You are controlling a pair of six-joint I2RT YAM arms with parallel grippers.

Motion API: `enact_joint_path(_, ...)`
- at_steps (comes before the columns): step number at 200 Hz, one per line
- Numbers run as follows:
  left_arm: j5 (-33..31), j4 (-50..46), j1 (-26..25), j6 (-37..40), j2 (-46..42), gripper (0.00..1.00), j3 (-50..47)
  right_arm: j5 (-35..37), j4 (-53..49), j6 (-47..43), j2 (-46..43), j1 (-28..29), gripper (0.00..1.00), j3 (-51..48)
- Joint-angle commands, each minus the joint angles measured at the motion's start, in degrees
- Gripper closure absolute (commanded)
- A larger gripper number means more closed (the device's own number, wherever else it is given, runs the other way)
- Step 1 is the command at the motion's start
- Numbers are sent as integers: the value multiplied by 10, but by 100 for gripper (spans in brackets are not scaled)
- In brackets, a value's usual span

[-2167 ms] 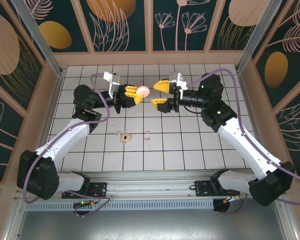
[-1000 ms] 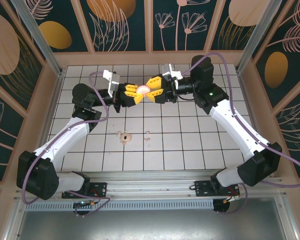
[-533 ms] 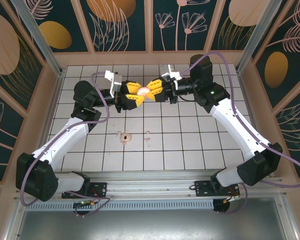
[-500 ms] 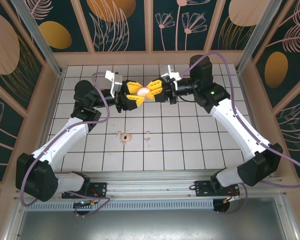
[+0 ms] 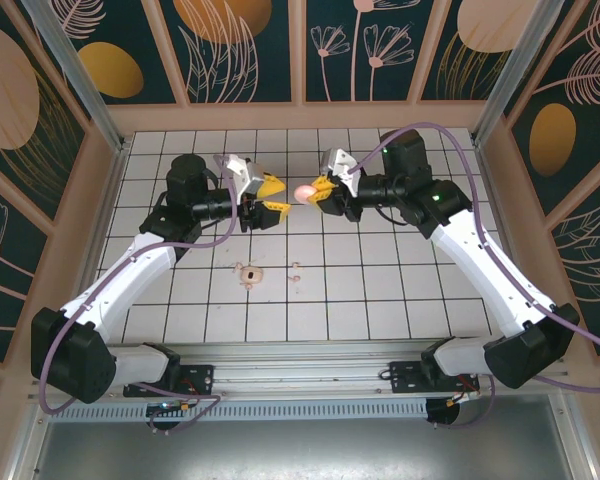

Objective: Insert the wireless bluetooth earbuds into the charging case

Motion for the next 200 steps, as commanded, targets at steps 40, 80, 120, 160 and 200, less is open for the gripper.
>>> enact_joint_path(40, -51, -82, -3, 202, -11, 48, -26, 184, -81, -105, 32, 80, 85, 15)
enact_joint_path(80, -93, -136, -3, 271, -2, 47, -24, 191, -94, -126, 61, 99, 85, 34)
enact_joint_path(120, -43, -104, -3, 265, -3, 47, -36, 181, -100, -135, 84, 117, 86, 52)
enact_joint_path(160, -11, -104, -3, 264, 2, 47, -36, 173, -106, -139, 103, 131, 86, 69)
enact_joint_path(200, -4, -114, -3, 275, 2, 50, -36, 160, -91, -143, 105, 132, 86, 75)
